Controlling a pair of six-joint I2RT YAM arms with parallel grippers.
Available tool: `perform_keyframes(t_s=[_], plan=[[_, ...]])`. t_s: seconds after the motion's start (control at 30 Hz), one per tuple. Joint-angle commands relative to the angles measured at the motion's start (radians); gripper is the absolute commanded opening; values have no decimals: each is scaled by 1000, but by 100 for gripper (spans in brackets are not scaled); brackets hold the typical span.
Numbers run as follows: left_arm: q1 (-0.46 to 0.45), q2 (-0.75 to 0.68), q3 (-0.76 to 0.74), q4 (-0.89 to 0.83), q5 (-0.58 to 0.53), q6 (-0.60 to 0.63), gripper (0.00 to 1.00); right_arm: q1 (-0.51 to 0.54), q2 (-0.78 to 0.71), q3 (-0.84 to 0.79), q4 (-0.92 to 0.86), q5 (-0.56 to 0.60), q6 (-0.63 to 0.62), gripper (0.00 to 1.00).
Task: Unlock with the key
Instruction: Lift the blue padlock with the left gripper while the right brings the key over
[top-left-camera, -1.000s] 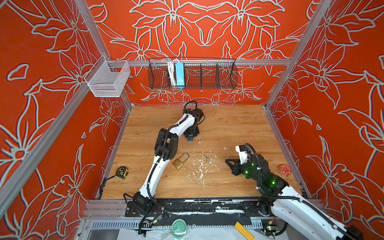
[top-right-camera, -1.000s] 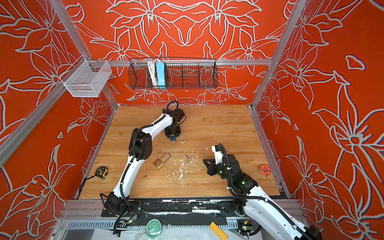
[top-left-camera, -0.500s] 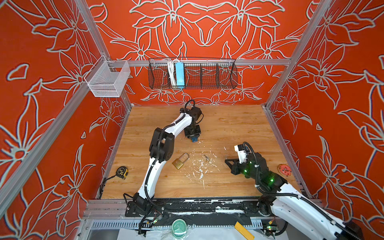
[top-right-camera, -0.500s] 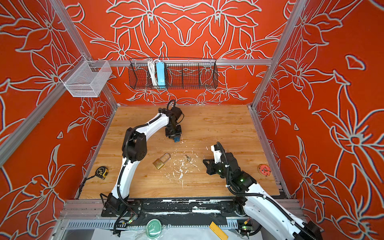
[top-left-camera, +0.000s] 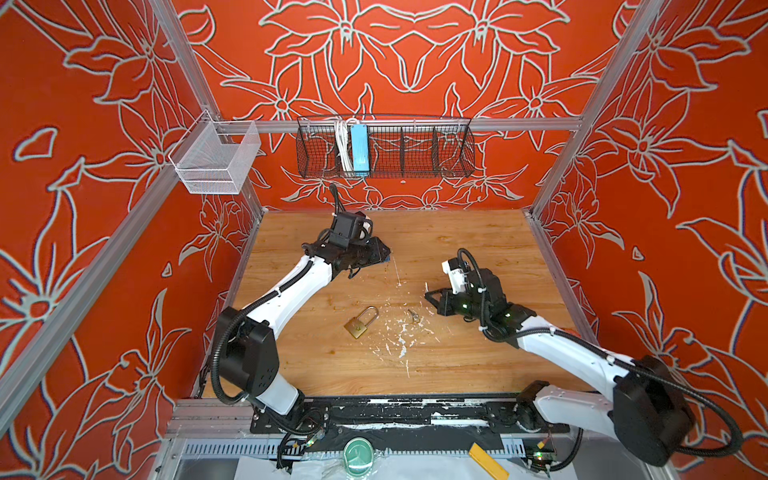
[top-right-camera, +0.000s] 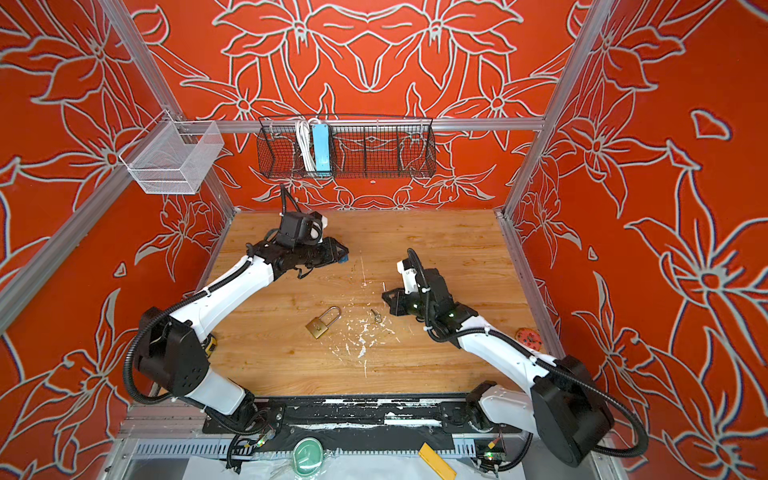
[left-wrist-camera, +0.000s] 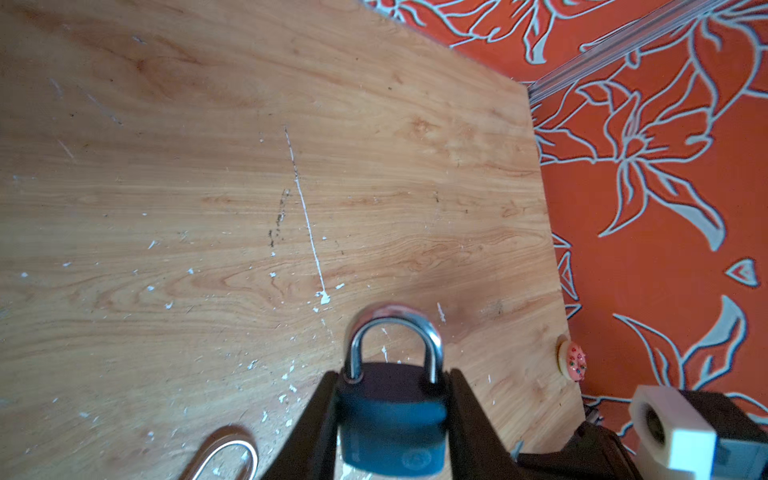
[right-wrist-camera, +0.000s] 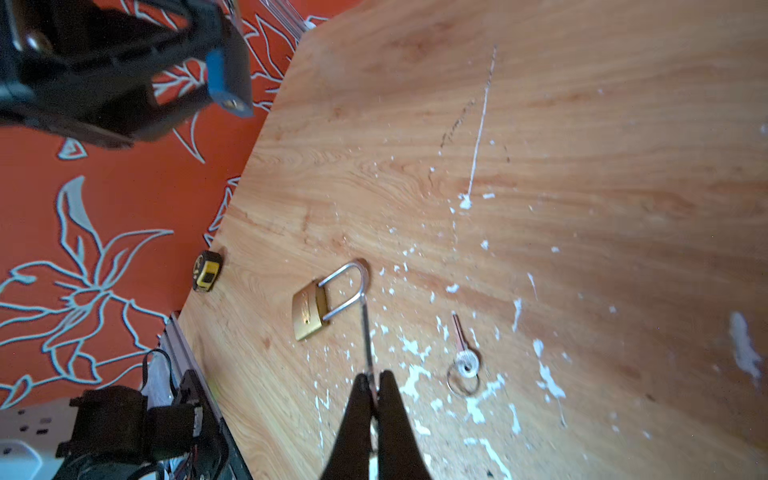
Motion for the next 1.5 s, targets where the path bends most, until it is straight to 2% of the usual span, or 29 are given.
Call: perform_keyframes(t_s=[0.0,0.23,0.37,0.67,1.1,1.47], plan=[[-1,-25,-59,191,24,-60,0,37,53,39,83,23,34,0],[0,-77,-139,294,1,-118,0,109,135,125,49,114,60,0],[1,-67,-138,290,-18,-114,0,114,130,139,47,149,71,0],[2,-44,-87,227,-9,-103,0,134,141,152,51,120,34,0],[2,-63,-134,298,31,-130,0,184,239,258,43,94,16,0],[2,-94,-178,358,60,-92,0,186,279,358,-32,156,27,0]])
